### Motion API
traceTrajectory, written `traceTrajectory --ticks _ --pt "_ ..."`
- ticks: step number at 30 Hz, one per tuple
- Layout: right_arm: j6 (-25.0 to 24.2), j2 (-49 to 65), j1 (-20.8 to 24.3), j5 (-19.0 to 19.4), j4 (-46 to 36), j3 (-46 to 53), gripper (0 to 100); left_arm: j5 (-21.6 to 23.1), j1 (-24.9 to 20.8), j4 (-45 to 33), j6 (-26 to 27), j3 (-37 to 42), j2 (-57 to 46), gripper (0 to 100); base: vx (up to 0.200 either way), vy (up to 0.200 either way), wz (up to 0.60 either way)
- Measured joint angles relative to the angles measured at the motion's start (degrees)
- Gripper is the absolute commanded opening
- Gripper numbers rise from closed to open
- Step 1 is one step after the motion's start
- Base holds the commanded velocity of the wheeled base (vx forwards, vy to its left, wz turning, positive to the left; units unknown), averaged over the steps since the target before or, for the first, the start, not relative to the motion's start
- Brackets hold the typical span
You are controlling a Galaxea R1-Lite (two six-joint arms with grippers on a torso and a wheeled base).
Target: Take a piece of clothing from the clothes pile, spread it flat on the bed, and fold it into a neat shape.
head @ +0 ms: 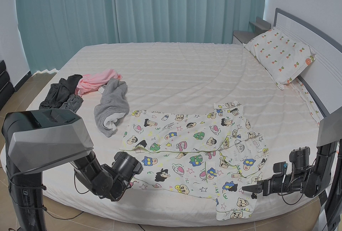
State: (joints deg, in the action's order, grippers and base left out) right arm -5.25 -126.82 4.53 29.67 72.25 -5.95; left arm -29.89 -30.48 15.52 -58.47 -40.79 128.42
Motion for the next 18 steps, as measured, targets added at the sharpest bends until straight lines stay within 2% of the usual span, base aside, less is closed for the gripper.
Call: traceTrajectory --ticks 5,10,11,14,18 --pt "2.72 -0.20 -0.99 -0.01 0.24 2.57 100 0.22 -0.56 0.13 1.46 3.08 -0.46 0 0.000 0.000 0.00" --pt "5.46 -1.71 -2.11 0.21 0.50 3.91 100 0.23 0.18 0.73 1.45 2.21 -0.11 0 0.000 0.000 0.00" --pt "6.14 -2.38 -2.34 0.43 0.94 4.19 100 0.37 0.55 0.87 1.43 1.60 0.13 100 0.000 0.000 0.00" --pt "6.49 -3.30 -2.76 0.71 2.04 4.61 100 1.07 1.12 0.87 1.43 1.05 0.50 100 0.000 0.000 0.00" --pt "6.64 -4.41 -2.97 1.00 3.80 4.83 100 4.85 1.40 0.90 1.56 0.69 0.63 100 0.000 0.000 0.00"
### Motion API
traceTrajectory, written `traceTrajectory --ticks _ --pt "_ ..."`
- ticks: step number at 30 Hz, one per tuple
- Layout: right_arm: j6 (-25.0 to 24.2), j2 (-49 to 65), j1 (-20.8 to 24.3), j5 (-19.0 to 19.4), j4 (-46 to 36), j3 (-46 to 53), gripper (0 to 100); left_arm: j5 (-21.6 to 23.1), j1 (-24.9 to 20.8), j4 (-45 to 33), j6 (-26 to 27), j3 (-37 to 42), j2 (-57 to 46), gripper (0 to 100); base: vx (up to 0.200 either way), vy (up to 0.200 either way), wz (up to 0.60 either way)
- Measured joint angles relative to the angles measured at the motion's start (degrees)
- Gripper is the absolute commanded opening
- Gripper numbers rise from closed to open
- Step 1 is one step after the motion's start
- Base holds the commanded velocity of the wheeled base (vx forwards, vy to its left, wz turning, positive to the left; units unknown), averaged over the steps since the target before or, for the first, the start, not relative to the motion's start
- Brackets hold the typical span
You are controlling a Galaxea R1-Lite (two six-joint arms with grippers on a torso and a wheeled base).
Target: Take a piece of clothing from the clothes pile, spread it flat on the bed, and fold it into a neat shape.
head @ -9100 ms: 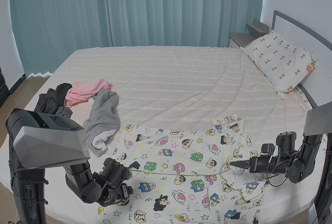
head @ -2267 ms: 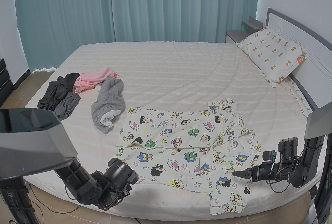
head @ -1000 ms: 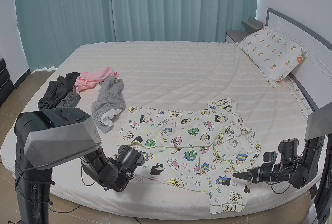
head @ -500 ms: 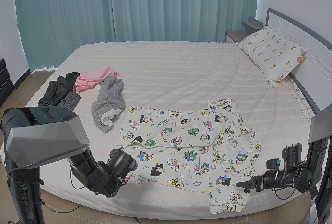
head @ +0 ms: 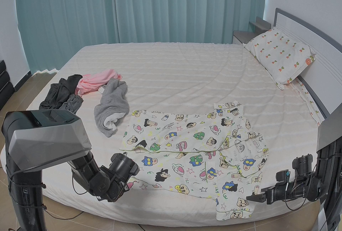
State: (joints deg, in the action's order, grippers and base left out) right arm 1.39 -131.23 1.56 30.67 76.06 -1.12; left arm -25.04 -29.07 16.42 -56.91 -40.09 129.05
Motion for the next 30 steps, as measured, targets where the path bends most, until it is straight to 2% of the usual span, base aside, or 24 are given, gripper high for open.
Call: traceTrajectory --ticks 4,11,18,30 --pt "0.02 -0.68 -0.07 0.09 0.37 0.11 100 1.76 0.35 0.41 2.00 -0.12 0.00 100 0.000 0.000 0.00" --pt "0.02 -1.16 -0.09 0.26 0.44 0.11 100 3.07 1.66 6.86 9.84 -0.22 0.28 100 0.000 0.000 0.00" --pt "0.00 -1.32 -0.09 0.50 0.48 0.11 100 3.58 2.15 7.36 12.79 1.10 0.39 100 0.000 0.000 0.00" --pt "0.00 -1.32 0.12 0.52 0.48 0.11 100 7.39 2.18 9.00 17.36 6.52 -5.21 100 0.000 0.000 0.00"
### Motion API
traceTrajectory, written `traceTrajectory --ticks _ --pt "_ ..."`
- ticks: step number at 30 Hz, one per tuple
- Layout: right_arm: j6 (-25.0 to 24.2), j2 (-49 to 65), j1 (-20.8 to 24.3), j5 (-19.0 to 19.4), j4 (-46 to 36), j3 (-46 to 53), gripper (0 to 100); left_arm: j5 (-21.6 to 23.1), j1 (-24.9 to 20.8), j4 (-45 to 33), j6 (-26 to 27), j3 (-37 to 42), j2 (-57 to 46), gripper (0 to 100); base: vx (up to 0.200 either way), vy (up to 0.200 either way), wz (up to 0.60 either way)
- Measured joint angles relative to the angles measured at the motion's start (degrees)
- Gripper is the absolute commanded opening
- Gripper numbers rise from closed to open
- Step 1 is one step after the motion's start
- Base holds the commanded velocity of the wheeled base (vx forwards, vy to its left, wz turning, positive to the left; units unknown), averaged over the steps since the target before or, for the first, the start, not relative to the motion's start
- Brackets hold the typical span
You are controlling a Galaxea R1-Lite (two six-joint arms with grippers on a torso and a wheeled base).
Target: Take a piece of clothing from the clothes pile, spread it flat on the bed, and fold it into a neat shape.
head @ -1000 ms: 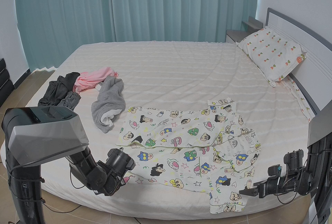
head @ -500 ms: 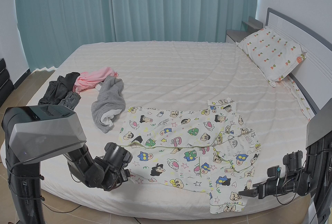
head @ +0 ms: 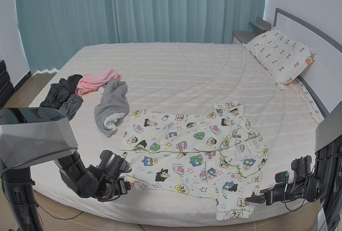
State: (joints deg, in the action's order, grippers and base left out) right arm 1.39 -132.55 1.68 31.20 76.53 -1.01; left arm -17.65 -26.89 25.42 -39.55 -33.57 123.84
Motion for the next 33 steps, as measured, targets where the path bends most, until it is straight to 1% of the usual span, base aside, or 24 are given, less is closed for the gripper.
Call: traceTrajectory --ticks 8,15,19,20,24,30,33 --pt "0.00 0.00 0.05 0.00 0.10 0.00 100 -0.22 -0.02 2.08 0.55 -1.49 1.99 100 0.000 0.000 0.00" --pt "-0.06 -0.17 0.05 -0.02 1.15 0.00 100 -0.49 -0.34 2.17 0.73 -5.12 5.97 100 0.000 0.000 0.00" --pt "-0.05 -0.48 0.05 -0.02 1.28 0.00 100 -1.41 -0.45 2.06 1.18 -7.49 7.88 100 0.000 0.000 0.00" --pt "-0.05 -0.56 0.05 -0.02 1.30 0.00 100 -1.80 -0.48 1.93 1.40 -8.16 8.46 0 0.000 0.000 0.00" --pt "0.00 -0.74 -0.01 -0.05 1.33 0.00 100 -2.22 -1.08 1.79 1.58 -9.28 9.62 0 0.000 0.000 0.00" --pt "0.20 -1.27 -0.17 -0.29 1.28 0.00 100 -2.35 -1.85 1.29 1.62 -8.68 10.25 0 0.000 0.000 0.00" --pt "1.06 -2.24 -0.23 -0.62 1.39 0.00 100 -2.65 -1.68 1.12 1.65 -8.40 10.14 0 0.000 0.000 0.00"
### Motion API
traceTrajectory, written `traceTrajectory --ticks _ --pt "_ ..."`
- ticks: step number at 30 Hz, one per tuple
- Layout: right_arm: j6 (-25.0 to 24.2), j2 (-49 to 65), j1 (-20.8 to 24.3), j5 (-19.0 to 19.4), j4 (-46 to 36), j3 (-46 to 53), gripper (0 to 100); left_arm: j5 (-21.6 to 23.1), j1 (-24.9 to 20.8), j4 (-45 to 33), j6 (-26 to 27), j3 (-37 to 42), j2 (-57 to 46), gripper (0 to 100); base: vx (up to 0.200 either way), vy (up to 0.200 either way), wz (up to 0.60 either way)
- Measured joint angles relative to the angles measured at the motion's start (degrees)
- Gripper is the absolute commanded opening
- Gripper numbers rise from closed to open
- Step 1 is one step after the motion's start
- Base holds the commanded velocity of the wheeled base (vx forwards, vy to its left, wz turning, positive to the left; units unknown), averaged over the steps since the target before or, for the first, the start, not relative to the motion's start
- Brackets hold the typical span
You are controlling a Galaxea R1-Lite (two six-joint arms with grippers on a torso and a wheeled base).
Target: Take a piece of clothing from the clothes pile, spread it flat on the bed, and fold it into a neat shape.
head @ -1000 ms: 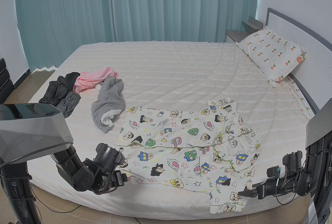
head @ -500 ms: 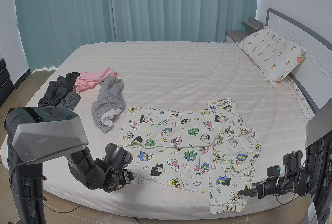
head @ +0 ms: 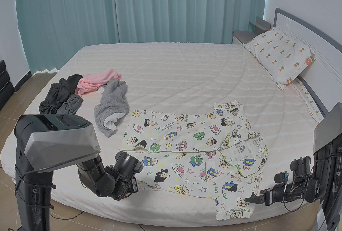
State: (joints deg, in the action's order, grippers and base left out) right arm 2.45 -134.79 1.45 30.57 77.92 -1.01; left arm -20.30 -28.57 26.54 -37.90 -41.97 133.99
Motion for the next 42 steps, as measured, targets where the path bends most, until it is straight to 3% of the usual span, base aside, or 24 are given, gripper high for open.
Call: traceTrajectory --ticks 11,20,31,32,42 --pt "4.22 -5.14 -0.35 -1.02 3.72 0.00 100 -0.50 -0.22 0.00 0.00 6.12 -3.95 0 0.000 0.000 0.00" --pt "5.40 -6.44 5.60 -2.28 3.25 0.00 100 -0.52 -1.77 0.11 0.13 9.59 -6.49 0 0.000 0.000 0.00" --pt "4.99 -7.85 9.26 -3.10 5.40 0.00 100 -0.34 -2.34 0.63 -0.28 10.25 -6.86 0 0.000 0.000 0.00" --pt "4.96 -7.94 9.41 -3.40 5.23 0.00 0 -0.34 -2.35 0.67 -0.30 10.20 -6.86 0 0.000 0.000 0.00" --pt "4.61 -8.29 9.26 -4.52 5.53 0.00 0 -0.28 -2.76 0.80 -0.57 11.02 -6.90 0 0.000 0.000 0.00"
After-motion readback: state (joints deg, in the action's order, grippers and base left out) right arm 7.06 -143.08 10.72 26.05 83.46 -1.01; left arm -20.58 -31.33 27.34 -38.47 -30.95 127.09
